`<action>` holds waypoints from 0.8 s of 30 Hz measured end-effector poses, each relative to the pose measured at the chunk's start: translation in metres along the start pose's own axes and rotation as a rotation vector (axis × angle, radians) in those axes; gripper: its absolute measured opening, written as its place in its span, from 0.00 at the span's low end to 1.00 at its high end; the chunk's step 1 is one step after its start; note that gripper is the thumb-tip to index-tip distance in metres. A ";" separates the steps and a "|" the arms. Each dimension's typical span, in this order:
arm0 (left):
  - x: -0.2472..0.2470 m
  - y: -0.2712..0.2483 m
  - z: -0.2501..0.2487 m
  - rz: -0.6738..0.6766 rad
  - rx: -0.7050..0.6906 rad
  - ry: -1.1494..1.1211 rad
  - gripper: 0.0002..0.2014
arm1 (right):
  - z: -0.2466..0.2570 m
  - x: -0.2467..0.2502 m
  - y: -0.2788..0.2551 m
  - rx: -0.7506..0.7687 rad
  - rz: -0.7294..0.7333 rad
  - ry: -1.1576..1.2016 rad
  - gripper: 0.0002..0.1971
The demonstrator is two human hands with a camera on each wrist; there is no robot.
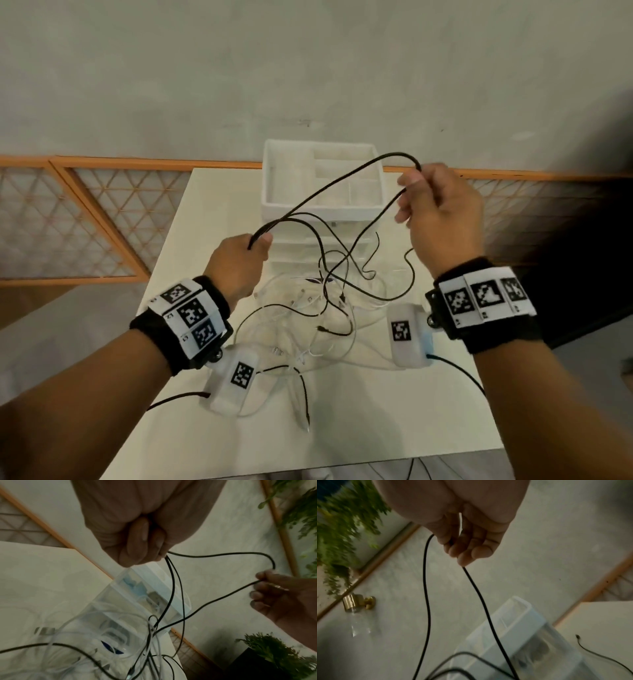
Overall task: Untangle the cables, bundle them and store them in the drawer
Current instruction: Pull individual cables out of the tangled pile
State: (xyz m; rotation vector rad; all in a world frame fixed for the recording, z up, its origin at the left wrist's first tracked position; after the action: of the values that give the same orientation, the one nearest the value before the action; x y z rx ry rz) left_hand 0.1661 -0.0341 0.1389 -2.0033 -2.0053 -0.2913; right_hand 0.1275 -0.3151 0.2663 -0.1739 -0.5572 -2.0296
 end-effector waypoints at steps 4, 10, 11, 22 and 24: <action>0.007 0.002 0.000 -0.116 0.057 -0.183 0.18 | -0.026 -0.001 0.010 -0.001 -0.036 -0.124 0.08; 0.034 0.013 -0.036 -0.276 -0.047 -0.443 0.16 | -0.193 -0.021 -0.023 -0.518 0.192 -0.450 0.07; 0.035 0.013 -0.041 -0.276 -0.065 -0.469 0.16 | -0.213 -0.021 -0.032 -0.608 0.211 -0.460 0.08; -0.070 -0.005 -0.055 0.118 -0.174 -0.347 0.12 | -0.003 -0.066 -0.037 0.055 0.409 -0.099 0.12; -0.089 -0.007 -0.036 0.178 -0.136 -0.326 0.12 | 0.022 -0.054 -0.030 0.085 0.351 0.028 0.12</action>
State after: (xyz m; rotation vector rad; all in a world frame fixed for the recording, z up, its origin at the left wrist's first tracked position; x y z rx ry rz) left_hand 0.1609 -0.1301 0.1424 -2.4308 -2.0151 -0.0649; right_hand 0.1265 -0.2498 0.2572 -0.1782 -0.5518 -1.6630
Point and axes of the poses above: each hand's wrist, its own y-axis towards the middle knuckle, its own x-axis out of the back of the hand, z = x × y, the point moved 9 cm from there along y, towards the middle knuckle, and after that the axes turned 10 degrees about -x, right-handed, at the moved point
